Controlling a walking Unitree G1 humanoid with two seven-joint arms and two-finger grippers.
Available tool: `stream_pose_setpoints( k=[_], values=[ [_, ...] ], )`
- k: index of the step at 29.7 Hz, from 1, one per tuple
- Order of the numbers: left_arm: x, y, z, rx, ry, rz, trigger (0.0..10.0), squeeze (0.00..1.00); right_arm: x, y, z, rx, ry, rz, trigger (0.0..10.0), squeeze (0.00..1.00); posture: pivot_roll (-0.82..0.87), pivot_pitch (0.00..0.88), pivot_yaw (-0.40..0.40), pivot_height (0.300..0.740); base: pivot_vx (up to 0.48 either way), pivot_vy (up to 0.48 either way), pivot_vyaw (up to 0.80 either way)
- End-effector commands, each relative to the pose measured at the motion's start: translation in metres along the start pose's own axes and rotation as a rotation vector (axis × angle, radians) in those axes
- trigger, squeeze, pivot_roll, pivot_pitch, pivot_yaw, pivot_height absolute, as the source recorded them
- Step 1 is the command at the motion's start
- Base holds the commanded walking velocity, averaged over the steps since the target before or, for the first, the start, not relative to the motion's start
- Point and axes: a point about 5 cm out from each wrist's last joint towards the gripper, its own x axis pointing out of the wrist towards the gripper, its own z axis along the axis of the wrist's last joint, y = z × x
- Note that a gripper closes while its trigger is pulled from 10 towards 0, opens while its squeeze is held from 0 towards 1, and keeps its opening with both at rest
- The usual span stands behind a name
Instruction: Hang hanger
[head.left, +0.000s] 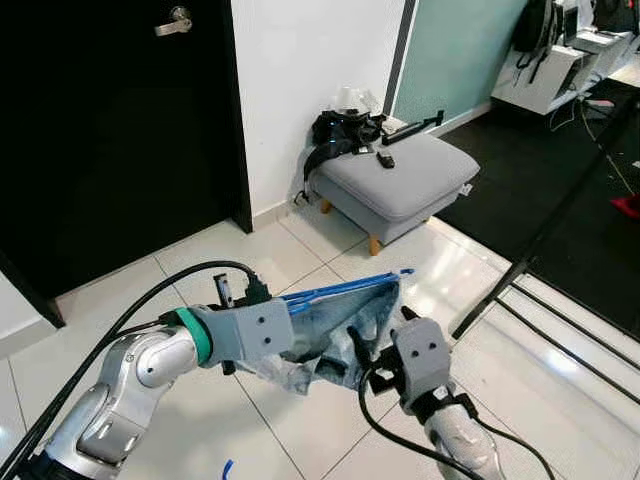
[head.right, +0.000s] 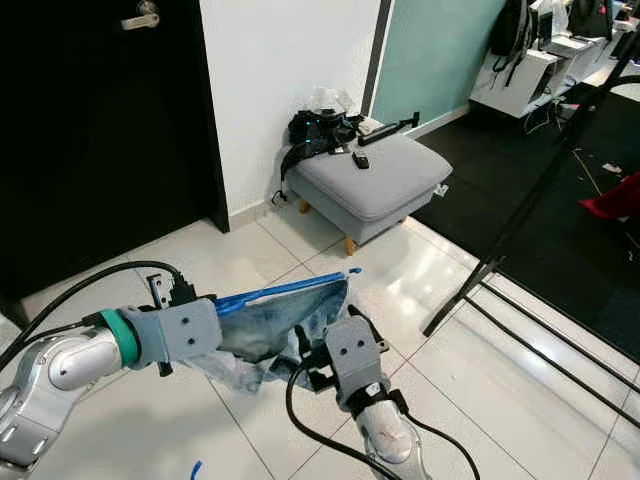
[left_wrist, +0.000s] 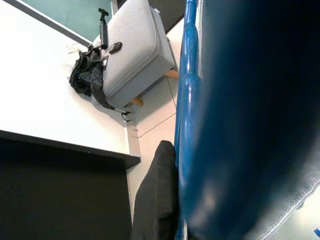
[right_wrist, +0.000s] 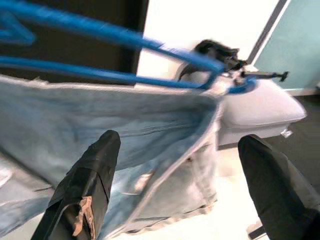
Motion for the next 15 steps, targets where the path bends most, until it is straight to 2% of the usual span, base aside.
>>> stream_pose_setpoints(
  k=[1, 6, 11, 13, 14, 15],
  values=[
    [0.000, 0.004, 0.007, 0.022, -0.033, 0.019, 10.0, 0.00, -0.002, -0.004, -0.005, 0.018, 0.020, -0.025, 10.0, 0.00, -0.05, 0.127, 0.039, 0.740, 0.000, 0.000, 0.00],
    [-0.003, 0.005, 0.007, 0.021, -0.032, 0.021, 10.0, 0.00, 0.005, -0.017, -0.007, 0.036, 0.028, -0.066, 10.0, 0.00, -0.04, 0.126, 0.037, 0.740, 0.000, 0.000, 0.00],
    [-0.004, 0.005, 0.008, 0.004, -0.039, 0.020, 10.0, 0.00, 0.013, -0.017, -0.014, 0.072, 0.057, -0.064, 10.0, 0.00, -0.04, 0.124, 0.041, 0.740, 0.000, 0.000, 0.00],
    [-0.004, 0.004, 0.009, -0.001, -0.047, 0.018, 10.0, 0.00, 0.019, -0.017, -0.018, 0.085, 0.075, -0.064, 10.0, 0.00, -0.04, 0.124, 0.041, 0.740, 0.000, 0.000, 0.00],
    [-0.005, 0.004, 0.011, -0.009, -0.055, 0.018, 10.0, 0.00, 0.028, -0.018, -0.017, 0.103, 0.072, -0.067, 10.0, 0.00, -0.03, 0.121, 0.038, 0.740, 0.000, 0.000, 0.00],
    [-0.005, 0.004, 0.011, -0.009, -0.055, 0.018, 10.0, 0.00, 0.028, -0.018, -0.017, 0.103, 0.072, -0.067, 10.0, 0.00, -0.03, 0.121, 0.038, 0.740, 0.000, 0.000, 0.00]
  ],
)
